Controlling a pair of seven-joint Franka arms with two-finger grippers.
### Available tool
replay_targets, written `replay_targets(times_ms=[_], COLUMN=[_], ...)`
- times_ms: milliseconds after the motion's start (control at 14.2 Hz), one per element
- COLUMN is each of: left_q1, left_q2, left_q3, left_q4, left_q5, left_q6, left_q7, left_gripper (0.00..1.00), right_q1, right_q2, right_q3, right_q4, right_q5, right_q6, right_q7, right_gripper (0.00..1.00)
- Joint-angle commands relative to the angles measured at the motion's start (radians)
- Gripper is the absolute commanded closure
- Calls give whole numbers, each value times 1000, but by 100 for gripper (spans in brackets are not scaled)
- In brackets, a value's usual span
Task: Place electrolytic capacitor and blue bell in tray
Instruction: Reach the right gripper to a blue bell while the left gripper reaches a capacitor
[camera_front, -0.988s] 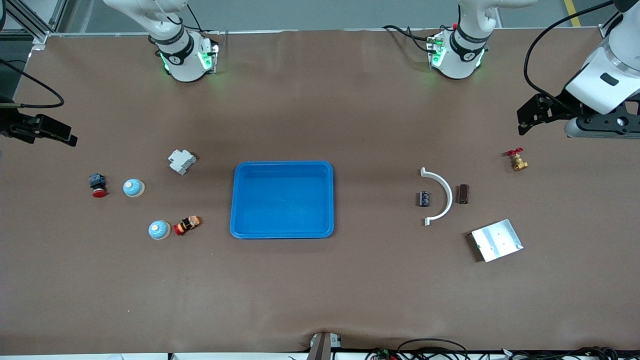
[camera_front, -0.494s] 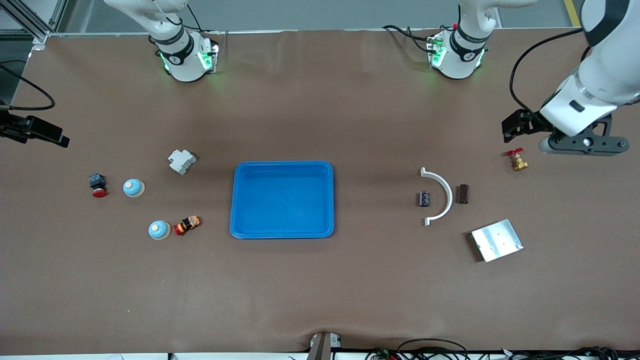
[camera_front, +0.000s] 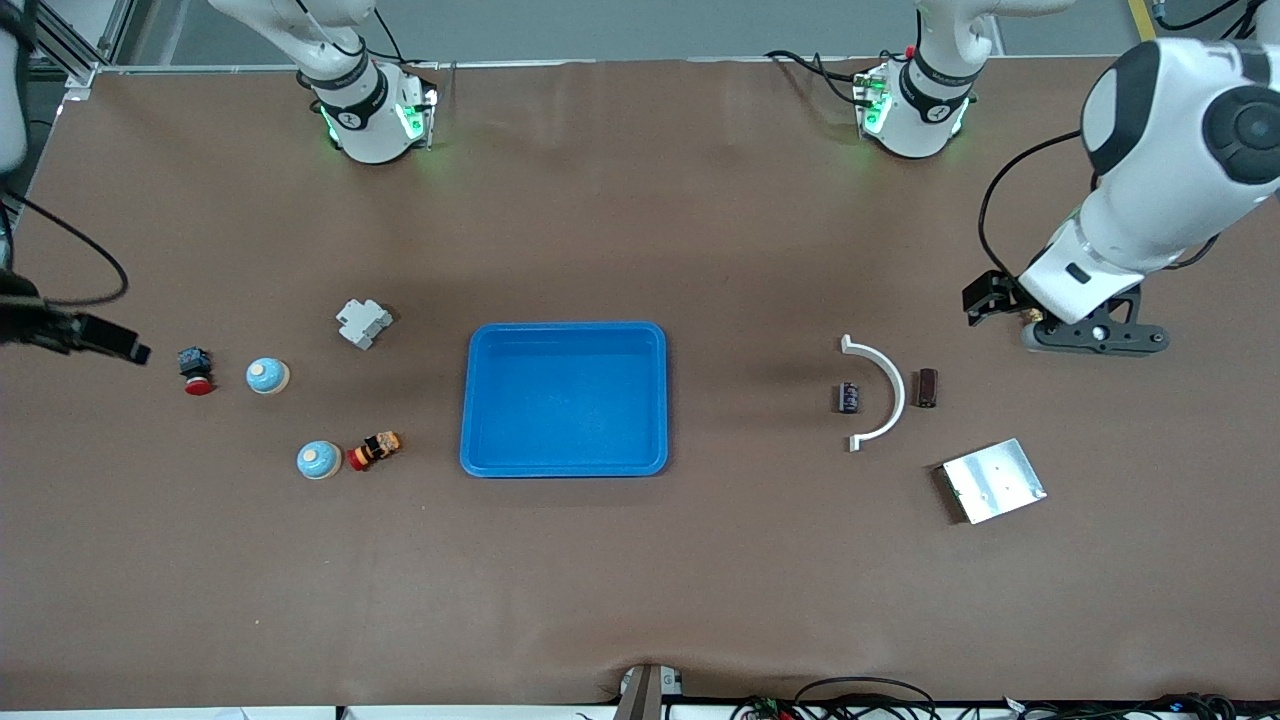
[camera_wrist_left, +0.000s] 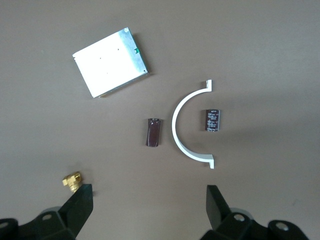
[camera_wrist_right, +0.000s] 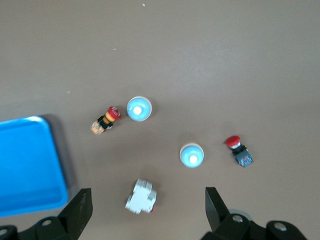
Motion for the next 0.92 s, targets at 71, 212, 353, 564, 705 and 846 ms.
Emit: replay_targets(times_ms=[71, 212, 353, 564, 705, 846], left_q1=[9, 7, 9, 9, 9, 18], left_q2=[0, 33, 49, 109, 151, 187], left_q3=[-5, -5, -5, -5, -2, -1], left_q4=[-125, -158, -206, -264, -301, -314], left_q5=[12, 15, 17, 20, 21, 21], left_q6=[148, 213, 294, 444, 550, 601], left_q7=[10, 7, 6, 7, 9, 10], left_gripper=[0, 0, 0, 0, 0, 0], right_q1=[-113, -134, -135, -123, -119, -99], right_q2=[112, 115, 112, 120, 149, 161], right_q3=[8, 8, 6, 8, 10, 10], right_q4=[-47, -189, -317, -389, -438, -484], right_q5=[15, 13, 7, 6, 3, -3], right_q6=[82, 203, 318, 355, 417, 499], right_q7=[-136, -140, -139, -140, -153, -153], right_gripper=[0, 0, 0, 0, 0, 0])
